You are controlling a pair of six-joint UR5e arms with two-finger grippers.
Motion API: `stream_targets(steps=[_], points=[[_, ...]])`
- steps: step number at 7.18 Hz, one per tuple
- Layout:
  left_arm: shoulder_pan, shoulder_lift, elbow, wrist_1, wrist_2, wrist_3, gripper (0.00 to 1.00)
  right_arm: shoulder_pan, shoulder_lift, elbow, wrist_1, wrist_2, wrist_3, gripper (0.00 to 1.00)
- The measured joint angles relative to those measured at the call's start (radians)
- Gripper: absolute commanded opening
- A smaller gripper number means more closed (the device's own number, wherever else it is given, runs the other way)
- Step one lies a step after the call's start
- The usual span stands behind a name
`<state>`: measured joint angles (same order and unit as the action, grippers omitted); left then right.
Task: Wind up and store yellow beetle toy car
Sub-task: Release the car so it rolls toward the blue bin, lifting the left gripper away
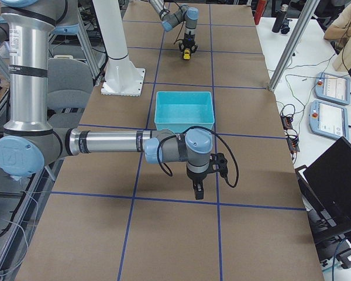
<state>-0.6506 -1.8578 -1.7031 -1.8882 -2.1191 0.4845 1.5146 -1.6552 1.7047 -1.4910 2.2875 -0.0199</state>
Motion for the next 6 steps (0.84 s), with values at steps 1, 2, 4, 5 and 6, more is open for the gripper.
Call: stream_targets(steps=[1,2,4,5,6], points=[[-0.003,0.015,-0.006,-0.015,-0.005,-0.003,1.00,0.000,0.000,0.000,0.000,0.000,0.000,1.00],[-0.006,0.022,-0.009,-0.022,-0.009,-0.003,1.00,0.000,0.000,0.000,0.000,0.001,0.000,1.00],[-0.013,0.027,-0.014,-0.026,-0.019,-0.003,1.00,0.000,0.000,0.000,0.000,0.001,0.000,1.00],[-0.020,0.029,-0.017,-0.026,-0.023,-0.003,1.00,0.000,0.000,0.000,0.000,0.001,0.000,1.00],[-0.031,0.039,-0.026,-0.026,-0.026,-0.003,1.00,0.000,0.000,0.000,0.000,0.001,0.000,1.00]])
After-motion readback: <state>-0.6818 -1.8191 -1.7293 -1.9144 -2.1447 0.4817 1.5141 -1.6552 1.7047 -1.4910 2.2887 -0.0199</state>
